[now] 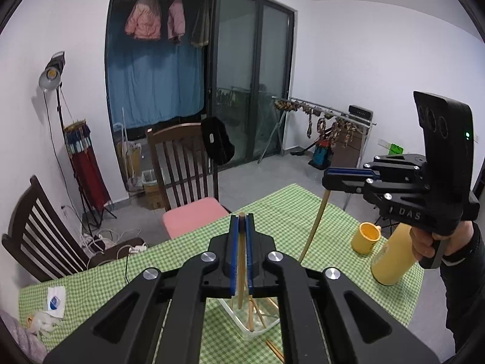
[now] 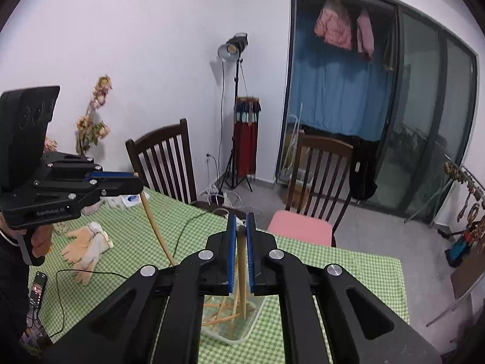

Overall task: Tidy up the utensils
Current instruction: 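Lift both held chopsticks and carry them over the clear container, then open the left gripper to drop its chopstick into the container while the right gripper holds its chopstick above it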

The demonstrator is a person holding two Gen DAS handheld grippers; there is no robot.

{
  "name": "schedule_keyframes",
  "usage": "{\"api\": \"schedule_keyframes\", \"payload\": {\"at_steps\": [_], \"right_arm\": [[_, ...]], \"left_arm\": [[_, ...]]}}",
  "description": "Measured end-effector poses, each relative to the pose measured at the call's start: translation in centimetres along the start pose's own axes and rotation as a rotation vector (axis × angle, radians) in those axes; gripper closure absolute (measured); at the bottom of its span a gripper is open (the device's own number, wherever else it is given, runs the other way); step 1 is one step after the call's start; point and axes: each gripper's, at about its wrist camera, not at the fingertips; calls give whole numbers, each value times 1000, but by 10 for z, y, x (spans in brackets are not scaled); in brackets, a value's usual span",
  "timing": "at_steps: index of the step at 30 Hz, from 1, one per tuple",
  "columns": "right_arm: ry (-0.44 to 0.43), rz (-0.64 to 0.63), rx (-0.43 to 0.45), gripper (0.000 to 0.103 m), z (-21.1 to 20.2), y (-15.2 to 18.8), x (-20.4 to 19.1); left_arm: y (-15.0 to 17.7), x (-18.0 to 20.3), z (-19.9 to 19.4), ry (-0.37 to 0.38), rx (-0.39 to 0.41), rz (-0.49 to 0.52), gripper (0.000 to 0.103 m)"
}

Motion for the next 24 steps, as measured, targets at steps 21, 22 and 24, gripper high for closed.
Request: {"api": "schedule_keyframes", "payload": {"at_steps": [21, 22, 24], "right_arm": [[-11, 53, -179, 96, 123, 56, 26], [-9, 57, -187, 96, 124, 58, 27], [-5, 67, -204, 96, 128, 62, 31]], "left_arm": [[60, -44, 163, -65, -195, 3, 101], [62, -46, 167, -64, -205, 2, 101], [67, -48, 171, -60, -217, -5, 100]]}}
Point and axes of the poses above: each gripper's, at about its wrist camera, not at the fingertips, and z roughly the way its jaws point, x to its right, y to its underside, and after that the axes turned 4 degrees about -z, right-handed
